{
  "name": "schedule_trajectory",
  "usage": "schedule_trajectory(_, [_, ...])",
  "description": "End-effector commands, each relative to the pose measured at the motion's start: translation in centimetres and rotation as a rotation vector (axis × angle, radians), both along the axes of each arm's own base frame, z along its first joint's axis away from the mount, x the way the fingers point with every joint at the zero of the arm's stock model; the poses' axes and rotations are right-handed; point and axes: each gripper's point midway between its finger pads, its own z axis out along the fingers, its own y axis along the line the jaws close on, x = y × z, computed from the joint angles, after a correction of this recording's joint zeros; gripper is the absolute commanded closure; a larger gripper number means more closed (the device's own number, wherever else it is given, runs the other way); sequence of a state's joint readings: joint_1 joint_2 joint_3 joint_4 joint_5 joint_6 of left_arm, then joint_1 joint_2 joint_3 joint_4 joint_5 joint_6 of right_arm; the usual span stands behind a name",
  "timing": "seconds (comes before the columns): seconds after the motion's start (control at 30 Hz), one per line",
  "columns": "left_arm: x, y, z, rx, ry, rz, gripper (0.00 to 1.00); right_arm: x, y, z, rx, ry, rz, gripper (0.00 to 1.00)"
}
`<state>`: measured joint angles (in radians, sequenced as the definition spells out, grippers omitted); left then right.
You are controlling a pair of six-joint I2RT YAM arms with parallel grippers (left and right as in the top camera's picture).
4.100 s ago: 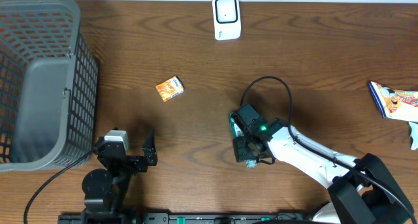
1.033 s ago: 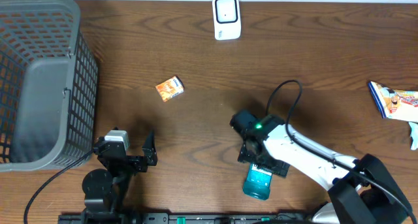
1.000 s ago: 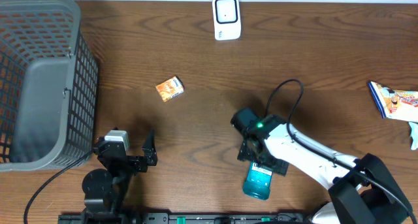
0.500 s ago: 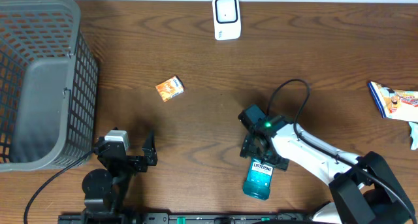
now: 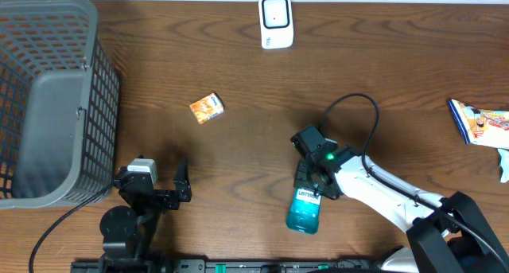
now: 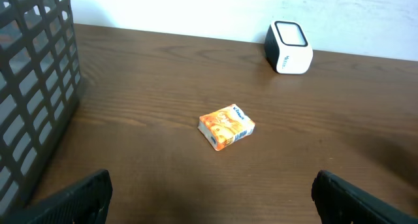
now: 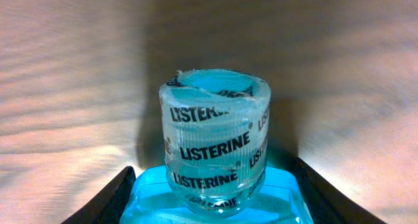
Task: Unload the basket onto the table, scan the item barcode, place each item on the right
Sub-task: 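Grasp the Listerine bottle by the cap and lift it upright, then carry the bottle back to the white scanner window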
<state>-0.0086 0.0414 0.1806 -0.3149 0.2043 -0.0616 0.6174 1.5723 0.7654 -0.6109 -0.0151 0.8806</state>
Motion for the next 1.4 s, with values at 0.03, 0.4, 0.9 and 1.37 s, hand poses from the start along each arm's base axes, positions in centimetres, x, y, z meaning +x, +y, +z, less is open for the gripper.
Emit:
schedule_trajectory(0.03, [-0.1,-0.2,0.7,0.01,-0.019,-0.012,0.02,0.8,2.9,0.4,0.14,0.007,0.17,0.73])
schedule_trajectory(0.4, [-0.1,-0.2,0.7,0.01,-0.019,-0.012,0.02,5.5,11.0,10.6,0.654,-0.243,0.625,0.79])
schedule_trajectory(0.9, [-0.1,-0.2,0.7,0.011,-0.019,-0.012,0.02,7.7,7.9,20.3,1.116,-0.722,1.016,0.8])
schedule_trajectory(1.37, [-0.1,-0.2,0.7,0.01,-0.019,-0.012,0.02,9.8,2.3,23.7,1.181,-0.941,1.027,0.77])
